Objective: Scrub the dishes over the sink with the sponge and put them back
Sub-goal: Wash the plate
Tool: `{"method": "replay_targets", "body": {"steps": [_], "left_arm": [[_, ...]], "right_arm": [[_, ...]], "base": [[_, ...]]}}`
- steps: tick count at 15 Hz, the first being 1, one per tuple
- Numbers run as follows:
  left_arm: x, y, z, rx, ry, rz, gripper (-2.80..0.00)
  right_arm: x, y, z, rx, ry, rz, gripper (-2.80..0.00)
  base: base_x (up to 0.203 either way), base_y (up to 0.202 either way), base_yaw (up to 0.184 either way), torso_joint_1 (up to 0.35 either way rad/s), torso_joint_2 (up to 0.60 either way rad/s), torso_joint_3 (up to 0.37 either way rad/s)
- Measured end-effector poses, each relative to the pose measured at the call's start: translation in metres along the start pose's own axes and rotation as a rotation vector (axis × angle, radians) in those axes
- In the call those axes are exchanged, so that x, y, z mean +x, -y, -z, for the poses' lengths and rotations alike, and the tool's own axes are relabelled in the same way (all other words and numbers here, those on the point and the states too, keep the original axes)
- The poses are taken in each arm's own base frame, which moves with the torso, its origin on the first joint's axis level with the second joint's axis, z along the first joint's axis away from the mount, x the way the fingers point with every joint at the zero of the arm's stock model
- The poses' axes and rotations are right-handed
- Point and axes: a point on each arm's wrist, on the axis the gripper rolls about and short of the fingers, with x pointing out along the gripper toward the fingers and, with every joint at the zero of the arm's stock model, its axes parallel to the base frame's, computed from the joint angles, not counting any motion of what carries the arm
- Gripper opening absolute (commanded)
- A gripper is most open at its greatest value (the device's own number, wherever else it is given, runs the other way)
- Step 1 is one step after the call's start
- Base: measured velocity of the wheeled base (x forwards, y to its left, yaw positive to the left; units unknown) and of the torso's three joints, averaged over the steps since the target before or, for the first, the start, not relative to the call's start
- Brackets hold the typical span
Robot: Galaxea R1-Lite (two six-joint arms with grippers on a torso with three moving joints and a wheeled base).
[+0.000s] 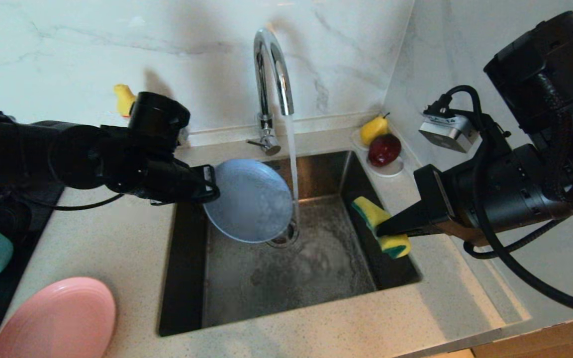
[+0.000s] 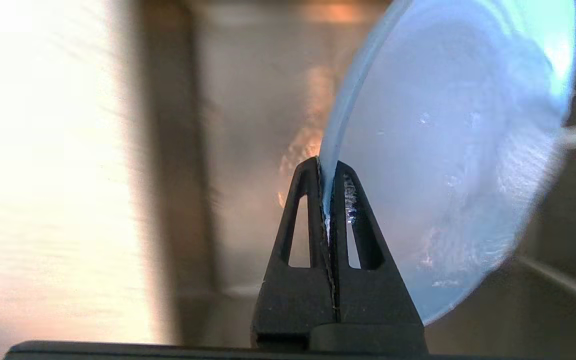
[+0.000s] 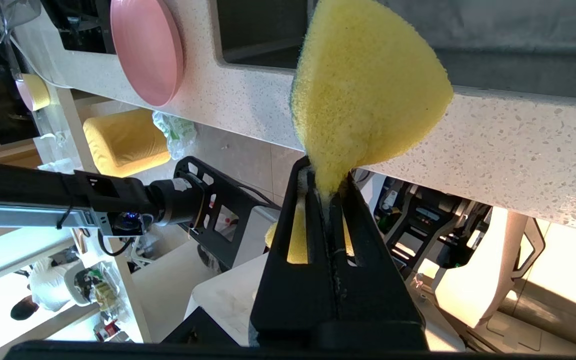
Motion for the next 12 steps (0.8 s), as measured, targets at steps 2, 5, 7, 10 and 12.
{"method": "replay_targets", "body": {"steps": [2, 5, 7, 10, 12], "left_arm": [[-0.013, -0.010, -0.007, 0.051, 0.061, -0.082, -2.80], [-0.031, -0.017, -0.012, 0.094, 0.136, -0.127, -2.80], [-0.037, -0.020, -0.010, 0.134, 0.194, -0.121, -2.80], [-0.040, -0.024, -0.001, 0.207, 0.291, -0.113, -2.80], [-0.042, -0.025, 0.000, 0.259, 0.378, -0.110, -2.80]], "right_arm": [[0.000, 0.000, 0.000, 0.000, -0.002, -0.001, -2.80], [0.000, -0.001, 0.001, -0.001, -0.005, -0.002, -2.80], [0.000, -0.001, 0.002, -0.001, -0.007, -0.002, -2.80], [0.001, -0.001, 0.002, -0.002, -0.007, -0.003, -2.80], [0.001, -0.001, 0.001, -0.001, -0.009, -0.002, -2.80]], "base": [[0.000, 0.000, 0.000, 0.000, 0.00, 0.000], [0.000, 0.000, 0.000, 0.000, 0.00, 0.000], [0.000, 0.000, 0.000, 0.000, 0.00, 0.000], [0.000, 0.000, 0.000, 0.000, 0.00, 0.000], [0.000, 0.000, 0.000, 0.000, 0.00, 0.000]]}}
